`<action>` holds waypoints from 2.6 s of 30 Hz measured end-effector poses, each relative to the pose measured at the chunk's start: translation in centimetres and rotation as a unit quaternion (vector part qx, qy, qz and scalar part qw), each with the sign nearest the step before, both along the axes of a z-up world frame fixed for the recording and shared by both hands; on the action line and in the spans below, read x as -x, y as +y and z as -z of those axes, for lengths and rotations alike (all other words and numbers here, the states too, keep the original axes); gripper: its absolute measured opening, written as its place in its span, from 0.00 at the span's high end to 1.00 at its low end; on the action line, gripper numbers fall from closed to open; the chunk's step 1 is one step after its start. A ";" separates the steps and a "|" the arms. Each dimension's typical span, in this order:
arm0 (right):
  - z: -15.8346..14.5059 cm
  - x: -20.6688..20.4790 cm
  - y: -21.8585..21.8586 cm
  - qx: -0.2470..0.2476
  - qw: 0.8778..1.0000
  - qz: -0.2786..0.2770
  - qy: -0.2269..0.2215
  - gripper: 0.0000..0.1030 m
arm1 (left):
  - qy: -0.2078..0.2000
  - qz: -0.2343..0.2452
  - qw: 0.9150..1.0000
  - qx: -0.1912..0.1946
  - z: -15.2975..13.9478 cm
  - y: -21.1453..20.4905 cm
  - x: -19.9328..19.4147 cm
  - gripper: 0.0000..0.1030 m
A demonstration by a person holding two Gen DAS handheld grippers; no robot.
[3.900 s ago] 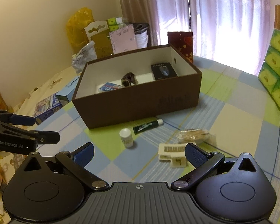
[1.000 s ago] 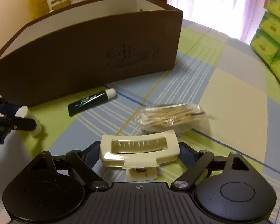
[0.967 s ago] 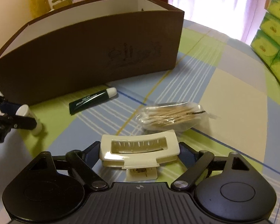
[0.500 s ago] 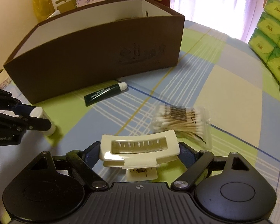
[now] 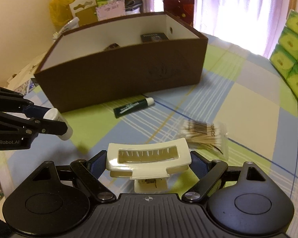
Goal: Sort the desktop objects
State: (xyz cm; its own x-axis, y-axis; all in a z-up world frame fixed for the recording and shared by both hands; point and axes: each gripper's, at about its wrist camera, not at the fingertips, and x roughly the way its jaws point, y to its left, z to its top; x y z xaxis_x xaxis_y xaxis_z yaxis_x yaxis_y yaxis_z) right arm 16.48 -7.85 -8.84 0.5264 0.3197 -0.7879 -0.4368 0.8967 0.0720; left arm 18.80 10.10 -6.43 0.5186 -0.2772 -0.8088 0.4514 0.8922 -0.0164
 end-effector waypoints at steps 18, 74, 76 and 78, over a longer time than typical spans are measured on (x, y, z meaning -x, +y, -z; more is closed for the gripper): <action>-5.1 -1.2 2.1 -0.059 0.997 -0.041 -0.018 0.18 | -0.103 -0.024 0.993 0.055 -8.7 2.4 1.4 0.78; 0.5 -24.9 9.2 0.193 0.967 -0.163 0.001 0.18 | 0.010 -0.065 0.998 0.013 -2.0 7.7 -18.8 0.78; 0.8 -25.1 9.1 0.198 0.965 -0.171 0.007 0.18 | 0.016 -0.064 0.998 0.012 -1.6 7.6 -18.9 0.78; 1.0 -25.3 9.2 0.202 0.963 -0.177 0.009 0.18 | 0.021 -0.064 0.998 0.010 -1.4 7.5 -19.0 0.78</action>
